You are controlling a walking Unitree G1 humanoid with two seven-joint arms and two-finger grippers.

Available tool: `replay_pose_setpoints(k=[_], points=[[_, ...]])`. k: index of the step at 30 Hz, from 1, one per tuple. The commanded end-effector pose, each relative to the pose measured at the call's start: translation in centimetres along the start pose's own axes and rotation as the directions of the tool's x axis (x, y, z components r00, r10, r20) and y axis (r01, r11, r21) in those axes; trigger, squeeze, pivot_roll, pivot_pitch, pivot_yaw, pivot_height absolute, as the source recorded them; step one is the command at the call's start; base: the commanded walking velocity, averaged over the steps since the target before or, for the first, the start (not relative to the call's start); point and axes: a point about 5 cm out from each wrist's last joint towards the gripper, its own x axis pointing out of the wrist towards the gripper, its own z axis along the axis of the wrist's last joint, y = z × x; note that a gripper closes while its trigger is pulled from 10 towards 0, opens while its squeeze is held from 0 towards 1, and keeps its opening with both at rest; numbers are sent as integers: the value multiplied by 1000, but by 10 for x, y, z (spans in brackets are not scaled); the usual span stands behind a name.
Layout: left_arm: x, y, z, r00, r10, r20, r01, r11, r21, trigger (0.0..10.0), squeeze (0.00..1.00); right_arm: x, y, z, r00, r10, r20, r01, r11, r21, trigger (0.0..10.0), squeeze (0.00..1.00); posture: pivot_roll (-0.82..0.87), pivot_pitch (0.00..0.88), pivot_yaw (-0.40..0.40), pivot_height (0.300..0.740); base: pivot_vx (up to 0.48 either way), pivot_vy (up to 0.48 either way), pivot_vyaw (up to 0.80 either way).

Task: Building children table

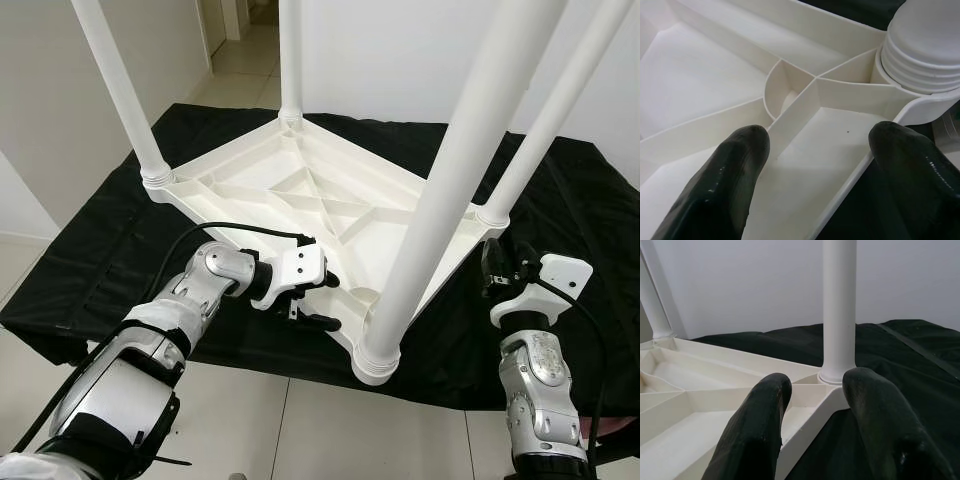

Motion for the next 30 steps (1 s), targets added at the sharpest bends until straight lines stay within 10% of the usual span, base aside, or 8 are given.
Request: replay_pose_setpoints(k=[1,17,30], points=[[-5,-11,-19,991,-91,-98,87,995,-45,10000,0,1,-3,-1,1000,-15,-14,15,1000,2,10000,0,-124,20,40,740,0,0,0],[-30,-3,-11,996,-91,6,91,993,-69,10000,0,2,-4,-1,1000,-21,-11,21,1000,-2,10000,0,-130,20,32,740,0,0,0],[-13,-8,-12,998,-60,-3,60,997,-44,10000,0,6,-2,0,1000,-8,-10,8,1000,-3,10000,0,-127,18,21,740,0,0,0]])
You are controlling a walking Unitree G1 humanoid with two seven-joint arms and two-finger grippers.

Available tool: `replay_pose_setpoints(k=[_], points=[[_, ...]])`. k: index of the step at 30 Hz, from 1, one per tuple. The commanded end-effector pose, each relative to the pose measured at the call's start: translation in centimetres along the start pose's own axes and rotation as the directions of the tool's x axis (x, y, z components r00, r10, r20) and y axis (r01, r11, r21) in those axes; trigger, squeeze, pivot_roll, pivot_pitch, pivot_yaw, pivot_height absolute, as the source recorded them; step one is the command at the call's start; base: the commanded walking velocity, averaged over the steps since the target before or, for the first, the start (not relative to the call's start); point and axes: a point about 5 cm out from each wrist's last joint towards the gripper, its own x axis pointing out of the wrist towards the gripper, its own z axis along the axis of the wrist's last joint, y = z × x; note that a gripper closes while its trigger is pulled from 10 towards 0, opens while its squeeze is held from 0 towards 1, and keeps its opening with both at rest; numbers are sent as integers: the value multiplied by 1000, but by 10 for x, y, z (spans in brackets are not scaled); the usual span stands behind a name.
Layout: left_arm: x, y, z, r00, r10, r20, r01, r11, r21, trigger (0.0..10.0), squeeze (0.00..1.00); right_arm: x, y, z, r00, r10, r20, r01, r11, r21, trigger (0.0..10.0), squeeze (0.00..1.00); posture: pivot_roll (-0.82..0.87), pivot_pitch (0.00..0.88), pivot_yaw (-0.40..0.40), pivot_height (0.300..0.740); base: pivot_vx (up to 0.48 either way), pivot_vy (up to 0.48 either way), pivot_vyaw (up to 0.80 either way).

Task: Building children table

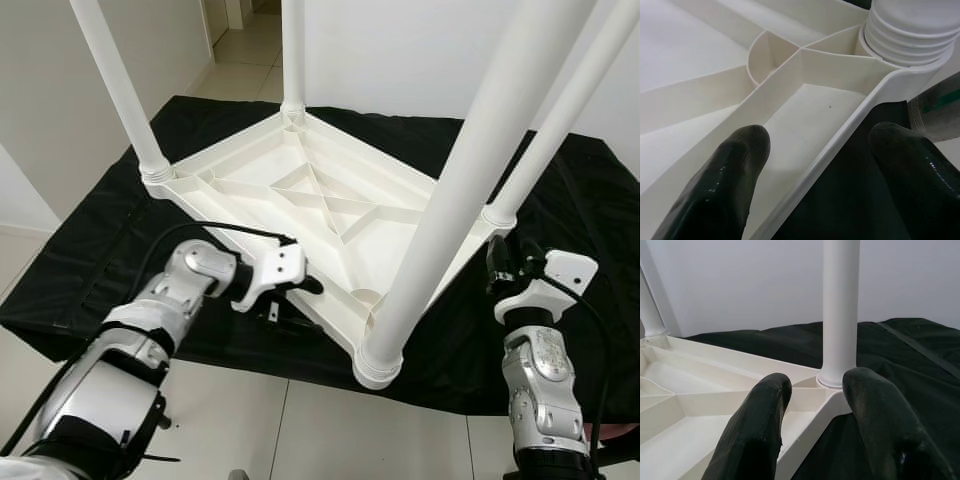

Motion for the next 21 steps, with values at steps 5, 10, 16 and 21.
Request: replay_pose_setpoints(k=[5,10,16,21], points=[[8,2,-9,994,77,-84,-77,997,-6,10000,0,-1,-1,-2,1000,2,-18,-2,1000,-2,10000,0,-128,19,20,740,0,0,0],[12,9,-16,969,175,-177,-179,984,-7,10000,0,-1,-1,-3,1000,-1,-18,1,1000,-4,10000,0,-134,19,24,740,0,0,0],[9,13,-23,939,238,-247,-252,967,-29,10000,0,-1,0,-3,1000,-1,-20,1,1000,-3,10000,0,-133,15,27,740,0,0,0],[4,18,-24,925,272,-264,-295,954,-49,0,0,-1,2,-4,1000,6,-21,-6,1000,-3,10000,0,-126,7,26,740,0,0,0]])
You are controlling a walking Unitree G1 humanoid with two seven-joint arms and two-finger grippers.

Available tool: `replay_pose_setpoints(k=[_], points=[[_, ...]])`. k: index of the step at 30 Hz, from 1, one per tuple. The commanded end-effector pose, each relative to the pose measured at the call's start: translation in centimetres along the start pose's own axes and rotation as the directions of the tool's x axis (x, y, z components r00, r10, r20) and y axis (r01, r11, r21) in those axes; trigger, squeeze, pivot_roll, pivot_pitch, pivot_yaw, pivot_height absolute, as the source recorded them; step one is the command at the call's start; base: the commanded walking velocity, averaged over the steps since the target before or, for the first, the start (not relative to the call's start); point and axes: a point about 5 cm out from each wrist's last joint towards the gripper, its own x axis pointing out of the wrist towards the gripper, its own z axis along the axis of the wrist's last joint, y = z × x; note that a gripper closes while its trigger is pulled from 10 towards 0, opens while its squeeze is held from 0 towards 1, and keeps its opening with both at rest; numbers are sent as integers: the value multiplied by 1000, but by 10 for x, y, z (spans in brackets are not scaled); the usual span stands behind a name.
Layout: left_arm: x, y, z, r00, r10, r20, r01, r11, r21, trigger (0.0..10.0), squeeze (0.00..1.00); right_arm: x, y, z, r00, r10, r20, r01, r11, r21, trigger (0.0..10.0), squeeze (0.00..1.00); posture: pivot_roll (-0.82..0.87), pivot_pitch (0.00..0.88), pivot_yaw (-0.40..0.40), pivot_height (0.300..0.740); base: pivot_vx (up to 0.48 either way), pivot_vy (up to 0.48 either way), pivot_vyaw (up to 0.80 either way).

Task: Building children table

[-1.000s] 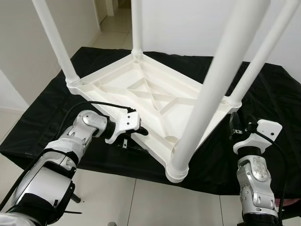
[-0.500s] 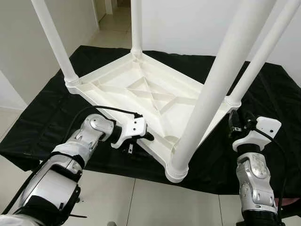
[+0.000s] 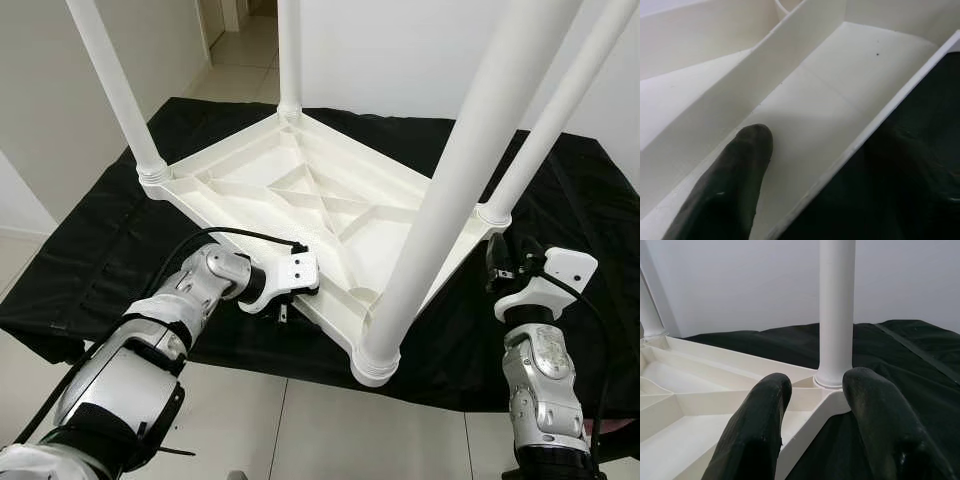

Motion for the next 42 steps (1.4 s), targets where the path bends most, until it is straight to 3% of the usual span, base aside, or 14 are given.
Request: replay_pose_setpoints(k=[1,12,26,27,28,34,35,36,37,42], points=[[-5,8,-11,983,175,-46,-177,983,-52,0,0,-1,2,-5,1000,5,-20,-5,1000,6,10000,0,-126,7,26,740,0,0,0],[-8,12,-15,970,233,-66,-237,969,-71,0,0,2,6,-6,1000,20,-21,-20,1000,10,10000,0,-114,0,17,740,0,0,0],[-11,21,-23,908,393,-143,-410,905,-116,0,0,3,5,-5,1000,16,-21,-16,1000,8,10000,0,-115,13,9,740,0,0,0],[-11,22,-21,907,400,-131,-415,903,-110,1373,0,3,5,-5,1000,16,-22,-16,1000,7,10000,0,-115,13,7,740,0,0,0],[-10,22,-19,907,403,-121,-415,904,-105,4941,0,3,5,-5,1000,16,-22,-16,1000,6,10000,0,-115,13,7,740,0,0,0],[-9,22,-17,912,397,-101,-406,909,-94,4941,0,4,5,-6,1000,17,-24,-17,1000,4,10000,0,-115,12,6,740,0,0,0],[-7,20,-14,925,374,-70,-380,920,-98,10000,208,3,6,-7,999,20,-27,-20,1000,3,10000,0,-112,8,3,740,0,0,0],[-7,20,-14,925,374,-70,-380,920,-98,10000,208,3,6,-7,999,20,-27,-20,1000,3,10000,0,-112,8,3,740,0,0,0],[-5,17,-11,937,347,-32,-348,931,-113,10000,1000,2,7,-9,999,23,-34,-23,1000,0,10000,0,-111,7,1,740,0,0,0],[-2,13,3,947,314,72,-308,948,-81,10000,1000,0,10,-20,996,19,-90,-25,998,-62,10000,0,-108,0,-3,740,0,0,0]])
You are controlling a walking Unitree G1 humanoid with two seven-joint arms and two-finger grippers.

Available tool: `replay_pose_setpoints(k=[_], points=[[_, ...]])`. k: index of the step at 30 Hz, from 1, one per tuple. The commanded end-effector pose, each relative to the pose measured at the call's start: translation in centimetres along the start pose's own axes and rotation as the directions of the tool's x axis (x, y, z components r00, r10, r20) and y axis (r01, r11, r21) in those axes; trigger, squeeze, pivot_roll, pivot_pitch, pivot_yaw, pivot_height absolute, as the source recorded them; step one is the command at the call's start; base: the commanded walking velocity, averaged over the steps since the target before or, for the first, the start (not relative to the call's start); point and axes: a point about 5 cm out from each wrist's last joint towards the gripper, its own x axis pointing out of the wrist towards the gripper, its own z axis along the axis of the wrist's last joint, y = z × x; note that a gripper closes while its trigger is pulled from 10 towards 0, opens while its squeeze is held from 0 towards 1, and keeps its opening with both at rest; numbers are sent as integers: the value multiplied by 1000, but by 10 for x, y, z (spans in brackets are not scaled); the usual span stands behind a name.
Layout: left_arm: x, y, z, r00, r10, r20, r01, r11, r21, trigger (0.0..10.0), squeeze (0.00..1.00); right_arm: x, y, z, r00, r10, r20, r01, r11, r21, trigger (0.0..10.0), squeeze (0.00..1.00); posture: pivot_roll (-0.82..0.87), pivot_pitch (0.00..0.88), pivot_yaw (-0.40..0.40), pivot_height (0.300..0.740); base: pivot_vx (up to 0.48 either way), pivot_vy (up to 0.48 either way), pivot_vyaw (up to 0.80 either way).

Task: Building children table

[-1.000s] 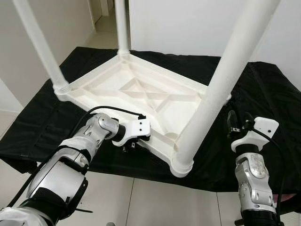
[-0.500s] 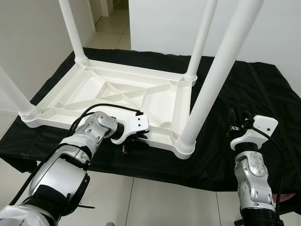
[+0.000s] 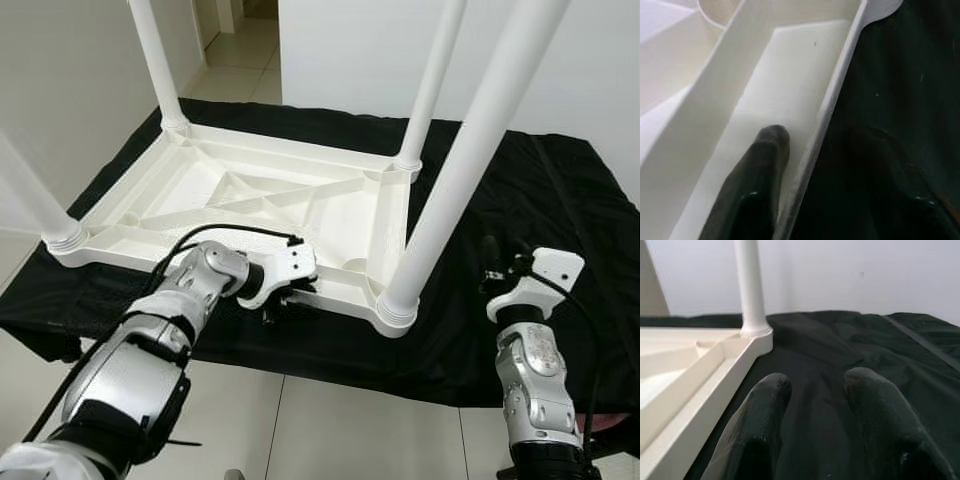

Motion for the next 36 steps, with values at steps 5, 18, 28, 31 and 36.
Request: replay_pose_setpoints(k=[5,18,28,31,36], points=[[-3,11,15,962,261,87,-263,965,18,10000,1000,-5,4,-12,998,-1,-61,1,1000,8,10000,0,-107,0,-4,740,0,0,0],[-21,3,43,847,411,336,-397,911,-113,10000,0,-29,16,-22,995,63,-78,-58,996,64,10000,1000,-99,0,-5,740,0,0,0],[-37,-39,53,689,562,457,-470,827,-309,10000,0,-64,27,-17,974,216,-65,-206,970,128,10000,1000,-103,0,-3,740,0,0,0],[-41,-55,46,672,618,408,-519,786,-337,10000,0,-69,19,-12,952,297,-72,-287,951,118,10000,1000,-101,0,-1,740,0,0,0],[-44,-65,43,670,638,380,-534,770,-350,10000,0,-71,12,-8,934,348,-85,-339,935,105,10000,1000,-101,0,-1,740,0,0,0]])
